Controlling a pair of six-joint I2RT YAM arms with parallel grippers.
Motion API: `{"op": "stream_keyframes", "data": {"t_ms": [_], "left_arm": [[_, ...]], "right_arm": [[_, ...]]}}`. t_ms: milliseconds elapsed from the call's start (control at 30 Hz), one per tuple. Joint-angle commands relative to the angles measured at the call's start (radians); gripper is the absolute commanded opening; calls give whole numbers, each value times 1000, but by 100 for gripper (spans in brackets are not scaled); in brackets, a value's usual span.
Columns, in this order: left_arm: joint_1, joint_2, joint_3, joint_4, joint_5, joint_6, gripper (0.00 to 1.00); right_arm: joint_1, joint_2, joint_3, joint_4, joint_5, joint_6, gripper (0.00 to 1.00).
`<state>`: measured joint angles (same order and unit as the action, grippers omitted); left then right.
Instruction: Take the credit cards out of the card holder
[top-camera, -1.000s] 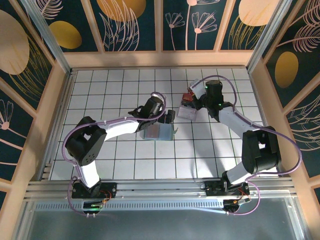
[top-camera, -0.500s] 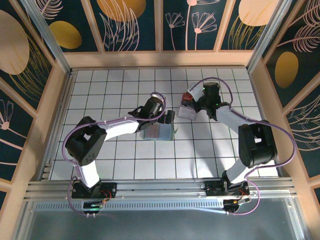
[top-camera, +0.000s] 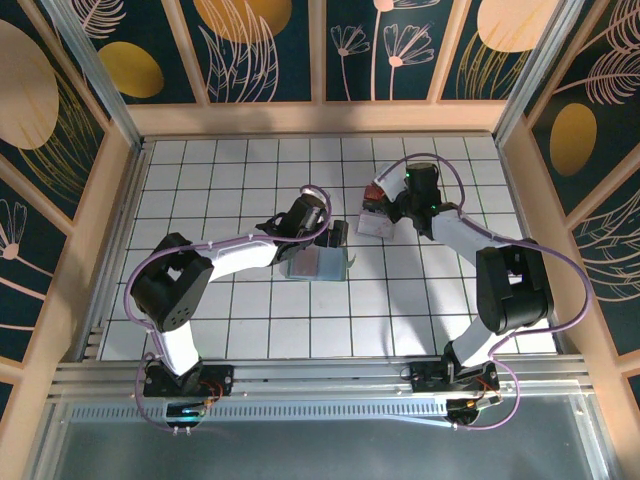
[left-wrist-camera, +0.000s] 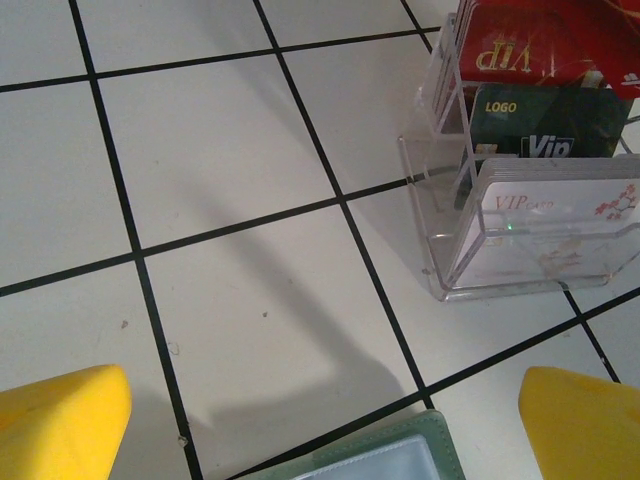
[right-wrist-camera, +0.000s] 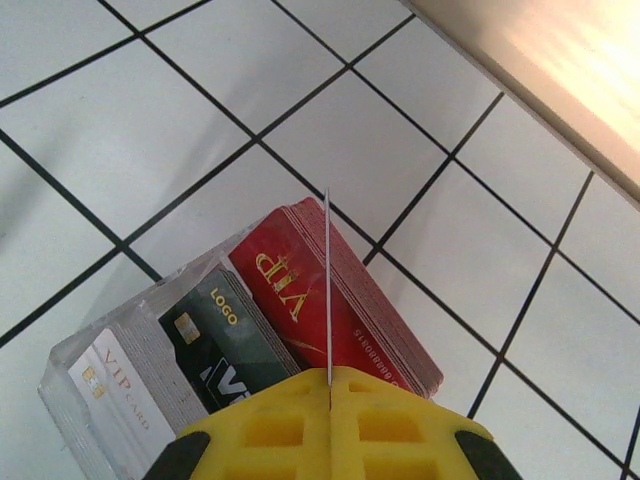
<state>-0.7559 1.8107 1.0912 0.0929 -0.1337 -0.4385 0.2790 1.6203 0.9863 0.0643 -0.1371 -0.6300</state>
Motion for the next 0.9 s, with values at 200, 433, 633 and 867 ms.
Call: {"op": "stream_keyframes", "data": {"t_ms": [200, 433, 633, 867], "left_arm": [[-3, -52, -18, -19, -42, -1, 99], [-3, -65, -26, -36, -61, 6, 99], [-3, -73, -29, -42, -83, 7, 99], [-3, -74, -20, -53, -96, 17, 99]], "right_arm": [[-23, -2, 25, 8, -7, -34, 0], [-31, 20, 11, 27, -26, -30, 0], [-32, 37, -6, 40, -53, -15, 0], [-32, 45, -31, 47, -81, 14, 0]]}}
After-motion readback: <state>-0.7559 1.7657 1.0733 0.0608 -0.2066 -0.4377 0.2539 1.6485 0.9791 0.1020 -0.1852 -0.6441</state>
